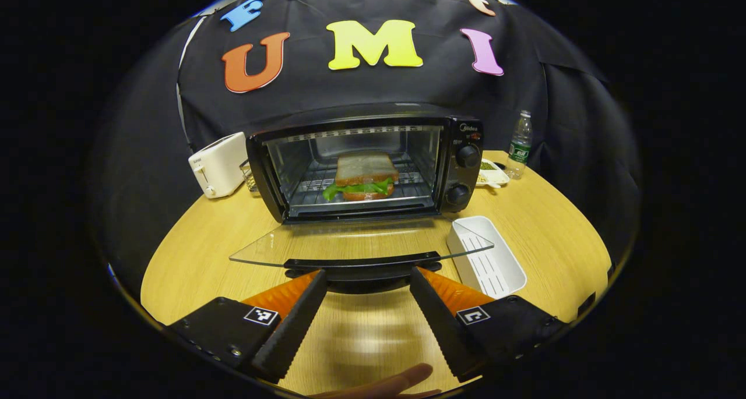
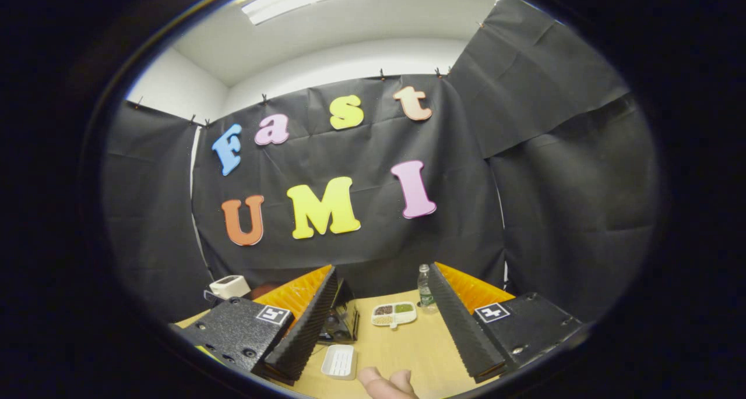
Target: Open the electric oven with the left hand, put the food in, and close the electric oven.
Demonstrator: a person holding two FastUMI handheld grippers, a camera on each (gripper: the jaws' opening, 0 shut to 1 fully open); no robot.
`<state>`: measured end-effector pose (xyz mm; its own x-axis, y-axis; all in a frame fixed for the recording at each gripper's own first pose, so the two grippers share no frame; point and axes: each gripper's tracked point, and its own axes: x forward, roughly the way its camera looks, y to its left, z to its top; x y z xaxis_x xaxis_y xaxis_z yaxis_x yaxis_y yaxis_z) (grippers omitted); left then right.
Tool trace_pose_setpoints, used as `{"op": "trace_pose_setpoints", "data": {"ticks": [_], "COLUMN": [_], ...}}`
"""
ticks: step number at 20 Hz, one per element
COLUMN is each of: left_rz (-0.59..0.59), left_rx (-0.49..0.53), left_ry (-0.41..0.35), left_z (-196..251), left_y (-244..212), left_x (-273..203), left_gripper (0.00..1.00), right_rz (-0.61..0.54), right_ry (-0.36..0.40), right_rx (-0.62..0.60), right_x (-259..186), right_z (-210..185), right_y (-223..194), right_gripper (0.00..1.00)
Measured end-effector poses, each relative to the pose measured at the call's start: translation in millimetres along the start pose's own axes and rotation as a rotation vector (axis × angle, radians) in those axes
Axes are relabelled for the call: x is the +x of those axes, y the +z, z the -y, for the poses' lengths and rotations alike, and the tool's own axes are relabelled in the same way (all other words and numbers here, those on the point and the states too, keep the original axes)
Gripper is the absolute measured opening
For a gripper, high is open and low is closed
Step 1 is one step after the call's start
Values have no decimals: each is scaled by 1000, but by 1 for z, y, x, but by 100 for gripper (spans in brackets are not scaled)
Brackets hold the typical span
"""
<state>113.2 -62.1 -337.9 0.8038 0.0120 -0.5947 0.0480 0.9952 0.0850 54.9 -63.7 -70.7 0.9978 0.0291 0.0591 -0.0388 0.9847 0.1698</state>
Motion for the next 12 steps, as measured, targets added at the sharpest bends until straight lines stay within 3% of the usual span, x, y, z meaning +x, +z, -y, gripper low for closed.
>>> {"op": "trace_pose_setpoints", "data": {"ticks": [12], "left_rz": [122], "left_rx": [14], "left_ry": [12], "left_z": [-9], "left_y": [65], "left_x": [1], "left_gripper": [96], "right_rz": [-27], "right_ry": [-8], "right_rx": [-19], "right_x": [-6], "right_z": [-1], "right_y": [-9], "right_gripper": [100]}}
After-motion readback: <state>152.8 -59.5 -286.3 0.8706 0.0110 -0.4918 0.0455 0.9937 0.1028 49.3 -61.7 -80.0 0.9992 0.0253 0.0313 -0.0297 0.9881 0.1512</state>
